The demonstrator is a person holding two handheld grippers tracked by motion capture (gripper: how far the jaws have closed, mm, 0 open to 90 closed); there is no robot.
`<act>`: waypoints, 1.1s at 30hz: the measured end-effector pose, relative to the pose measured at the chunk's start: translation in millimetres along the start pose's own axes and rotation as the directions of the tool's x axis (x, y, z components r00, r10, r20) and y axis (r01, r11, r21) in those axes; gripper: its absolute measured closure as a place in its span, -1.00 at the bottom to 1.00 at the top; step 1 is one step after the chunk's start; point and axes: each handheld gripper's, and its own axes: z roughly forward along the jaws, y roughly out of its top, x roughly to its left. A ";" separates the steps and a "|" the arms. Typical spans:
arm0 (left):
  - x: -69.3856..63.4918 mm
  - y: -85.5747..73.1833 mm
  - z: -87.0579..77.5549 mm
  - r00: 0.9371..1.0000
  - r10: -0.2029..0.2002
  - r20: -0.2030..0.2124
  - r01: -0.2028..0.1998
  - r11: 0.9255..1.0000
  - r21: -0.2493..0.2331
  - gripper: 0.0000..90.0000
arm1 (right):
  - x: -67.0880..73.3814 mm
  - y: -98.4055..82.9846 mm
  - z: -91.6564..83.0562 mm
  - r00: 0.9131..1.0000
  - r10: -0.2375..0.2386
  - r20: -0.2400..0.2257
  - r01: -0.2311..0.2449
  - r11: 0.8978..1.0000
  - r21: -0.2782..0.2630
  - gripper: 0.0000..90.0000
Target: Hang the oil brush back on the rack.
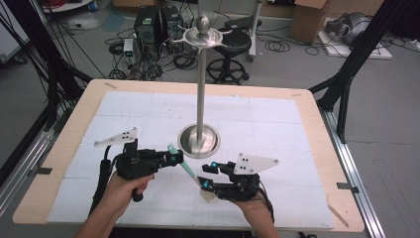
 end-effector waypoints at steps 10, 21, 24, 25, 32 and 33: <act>-6.1 10.9 0.4 0.991 0.106 0.087 -0.113 0.990 0.079 0.84 | -10.4 12.8 4.8 0.977 0.033 -0.210 -0.023 0.999 0.049 0.24; -16.6 13.9 7.3 0.968 0.180 0.177 -0.203 0.972 0.122 0.84 | -6.4 15.5 22.7 0.935 0.036 -0.353 -0.017 0.998 0.058 0.68; -17.1 13.4 7.6 0.965 0.191 0.178 -0.214 0.970 0.119 0.84 | -6.2 15.6 22.4 0.933 0.020 -0.359 -0.001 0.999 0.054 0.84; -17.2 13.5 7.4 0.965 0.196 0.177 -0.218 0.969 0.116 0.83 | -5.6 15.6 22.8 0.933 0.023 -0.359 -0.004 0.999 0.052 0.85; -16.2 15.8 -7.8 0.970 0.232 0.066 -0.235 0.971 0.041 -0.03 | -12.2 16.2 19.9 0.964 0.027 -0.266 -0.022 1.000 0.022 0.88; -15.0 15.5 -13.1 0.966 0.255 0.036 -0.255 0.967 0.021 -0.08 | -13.8 16.9 18.3 0.969 0.026 -0.247 -0.025 1.000 0.008 0.87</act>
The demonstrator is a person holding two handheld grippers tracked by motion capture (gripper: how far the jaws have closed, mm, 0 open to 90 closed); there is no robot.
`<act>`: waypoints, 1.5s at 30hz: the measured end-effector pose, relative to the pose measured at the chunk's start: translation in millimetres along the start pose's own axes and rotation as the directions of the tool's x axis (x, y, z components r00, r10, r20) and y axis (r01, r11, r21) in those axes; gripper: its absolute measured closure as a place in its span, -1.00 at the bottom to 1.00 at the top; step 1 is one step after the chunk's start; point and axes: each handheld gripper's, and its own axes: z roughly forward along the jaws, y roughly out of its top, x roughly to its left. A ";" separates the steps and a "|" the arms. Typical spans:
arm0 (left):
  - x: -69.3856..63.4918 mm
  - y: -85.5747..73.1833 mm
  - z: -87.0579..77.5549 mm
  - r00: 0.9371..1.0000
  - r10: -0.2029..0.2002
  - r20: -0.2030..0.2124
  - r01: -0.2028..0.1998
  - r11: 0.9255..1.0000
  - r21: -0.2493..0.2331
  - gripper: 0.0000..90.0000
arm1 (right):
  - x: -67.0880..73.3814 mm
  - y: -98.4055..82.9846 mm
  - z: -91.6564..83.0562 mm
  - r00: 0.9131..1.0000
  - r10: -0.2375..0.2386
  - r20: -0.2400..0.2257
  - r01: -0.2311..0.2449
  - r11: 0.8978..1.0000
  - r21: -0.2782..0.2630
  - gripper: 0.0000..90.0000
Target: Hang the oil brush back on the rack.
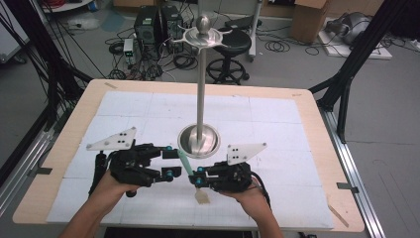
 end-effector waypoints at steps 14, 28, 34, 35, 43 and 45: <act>13.1 -42.0 -57.7 0.954 0.032 -0.298 -0.026 0.999 0.024 -0.61 | -8.6 36.1 -16.5 0.989 -0.022 0.149 0.043 0.989 -0.138 0.87; 23.1 -77.3 -78.8 0.916 0.042 -0.400 -0.045 0.999 0.002 -0.61 | -26.4 87.5 -23.0 0.975 -0.025 0.221 0.070 0.977 -0.201 0.87; 23.7 -81.6 -83.0 0.915 0.023 -0.402 -0.030 0.999 -0.011 -0.61 | -33.2 106.4 -23.9 0.974 -0.027 0.225 0.080 0.971 -0.226 0.87; 23.3 -81.9 -83.3 0.918 0.014 -0.396 -0.024 1.000 -0.020 -0.61 | -34.8 108.8 -23.7 0.974 -0.026 0.226 0.079 0.970 -0.228 0.87; 22.4 -82.9 -84.4 0.923 0.013 -0.385 -0.025 0.999 -0.025 -0.61 | -44.9 125.3 -23.3 0.976 -0.030 0.214 0.083 0.967 -0.242 0.87; 22.4 -83.0 -84.5 0.923 0.015 -0.385 -0.026 0.999 -0.022 -0.61 | -46.4 129.3 -23.3 0.976 -0.030 0.215 0.083 0.966 -0.243 0.87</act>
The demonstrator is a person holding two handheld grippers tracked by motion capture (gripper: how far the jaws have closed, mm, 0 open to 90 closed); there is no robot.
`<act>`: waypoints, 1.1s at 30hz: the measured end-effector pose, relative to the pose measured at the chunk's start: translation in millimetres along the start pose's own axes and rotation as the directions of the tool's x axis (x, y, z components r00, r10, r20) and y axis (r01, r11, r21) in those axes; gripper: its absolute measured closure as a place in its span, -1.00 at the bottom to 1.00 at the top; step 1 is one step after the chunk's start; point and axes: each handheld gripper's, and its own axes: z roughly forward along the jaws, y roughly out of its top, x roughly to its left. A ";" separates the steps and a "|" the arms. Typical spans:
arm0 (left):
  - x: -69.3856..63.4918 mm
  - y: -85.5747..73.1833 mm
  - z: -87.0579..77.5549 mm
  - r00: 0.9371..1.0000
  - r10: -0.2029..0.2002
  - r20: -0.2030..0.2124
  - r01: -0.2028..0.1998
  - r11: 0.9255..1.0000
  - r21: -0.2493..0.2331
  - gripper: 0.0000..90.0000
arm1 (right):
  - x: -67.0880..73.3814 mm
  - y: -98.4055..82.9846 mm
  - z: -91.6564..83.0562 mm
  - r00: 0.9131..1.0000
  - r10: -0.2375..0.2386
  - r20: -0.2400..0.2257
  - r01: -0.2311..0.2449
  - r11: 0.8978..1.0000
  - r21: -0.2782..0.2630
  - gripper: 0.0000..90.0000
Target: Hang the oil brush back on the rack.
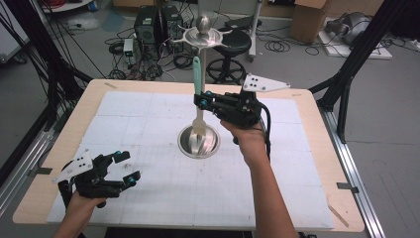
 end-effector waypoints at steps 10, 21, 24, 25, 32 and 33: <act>-0.2 0.3 -0.7 1.000 -0.005 0.002 0.005 1.000 -0.007 -0.61 | -9.9 6.7 3.0 1.000 0.014 0.016 -0.014 1.000 0.008 0.87; 0.0 0.8 -1.8 1.000 -0.010 0.005 0.010 1.000 -0.012 -0.61 | -10.3 6.1 4.1 1.000 0.019 -0.004 -0.019 1.000 0.014 0.87; 0.2 0.8 -1.8 1.000 -0.008 0.005 0.008 1.000 -0.010 -0.61 | -10.5 6.5 2.6 1.000 0.020 -0.006 -0.019 1.000 0.012 0.87; 0.4 0.8 -1.8 1.000 -0.006 0.006 0.006 1.000 -0.010 -0.61 | -11.1 6.5 2.2 1.000 0.019 -0.005 -0.019 1.000 0.011 0.87; 0.1 0.4 -0.9 1.000 -0.011 0.005 0.011 1.000 -0.008 -0.61 | -17.9 5.9 1.2 0.999 0.046 0.003 -0.046 0.999 0.016 0.87; 0.1 0.4 -1.0 1.000 -0.009 0.003 0.009 1.000 -0.009 -0.61 | -19.4 5.5 1.5 0.998 0.058 0.009 -0.058 0.998 0.023 0.87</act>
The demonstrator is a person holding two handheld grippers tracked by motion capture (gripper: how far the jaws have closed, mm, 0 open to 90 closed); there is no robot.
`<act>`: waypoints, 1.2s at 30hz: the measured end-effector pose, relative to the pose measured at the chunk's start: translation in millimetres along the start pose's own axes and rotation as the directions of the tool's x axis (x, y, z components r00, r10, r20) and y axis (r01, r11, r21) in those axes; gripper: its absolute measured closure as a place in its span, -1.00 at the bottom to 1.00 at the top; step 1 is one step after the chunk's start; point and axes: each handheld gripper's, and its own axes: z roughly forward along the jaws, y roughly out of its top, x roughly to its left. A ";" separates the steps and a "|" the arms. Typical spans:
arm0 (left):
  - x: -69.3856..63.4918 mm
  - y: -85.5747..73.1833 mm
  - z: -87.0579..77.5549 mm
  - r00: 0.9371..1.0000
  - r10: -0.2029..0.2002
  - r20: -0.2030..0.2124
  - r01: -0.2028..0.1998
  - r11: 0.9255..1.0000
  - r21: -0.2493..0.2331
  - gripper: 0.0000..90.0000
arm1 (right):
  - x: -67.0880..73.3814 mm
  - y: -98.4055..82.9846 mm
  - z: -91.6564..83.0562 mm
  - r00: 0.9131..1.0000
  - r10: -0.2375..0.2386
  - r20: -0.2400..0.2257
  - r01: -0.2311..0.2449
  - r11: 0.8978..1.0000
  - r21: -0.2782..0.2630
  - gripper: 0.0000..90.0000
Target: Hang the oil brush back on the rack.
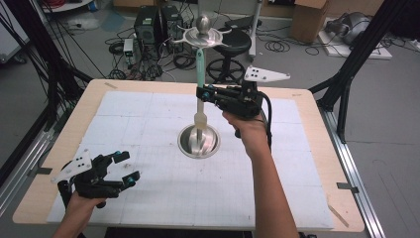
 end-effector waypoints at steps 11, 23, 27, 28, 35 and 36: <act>2.8 -0.5 -3.9 1.000 -0.012 -0.011 0.012 1.000 -0.004 -0.61 | -0.1 -1.5 -11.1 0.994 -0.010 0.111 0.011 1.000 -0.008 0.15; 7.8 -2.7 -7.0 0.997 -0.026 -0.076 0.025 1.000 -0.012 -0.61 | 8.8 -42.0 -73.0 0.918 -0.029 0.395 0.030 1.000 0.003 -0.64; 8.7 -2.9 -6.2 0.996 -0.027 -0.081 0.026 1.000 -0.013 -0.61 | 15.1 -75.9 -104.4 0.881 -0.050 0.471 0.039 0.999 0.033 -0.64; 8.7 -3.0 -6.0 0.996 -0.030 -0.084 0.029 0.999 -0.014 -0.61 | 16.9 -84.0 -110.9 0.863 -0.065 0.501 0.041 0.997 0.057 -0.64; 9.1 -3.5 -6.0 0.995 -0.024 -0.093 0.024 1.000 -0.008 -0.61 | 38.7 -140.2 -146.9 0.770 -0.124 0.626 0.038 0.988 0.149 -0.64; 8.7 -3.6 -6.4 0.996 -0.021 -0.092 0.021 1.000 -0.002 -0.61 | 41.7 -147.4 -151.0 0.758 -0.133 0.638 0.039 0.987 0.159 -0.64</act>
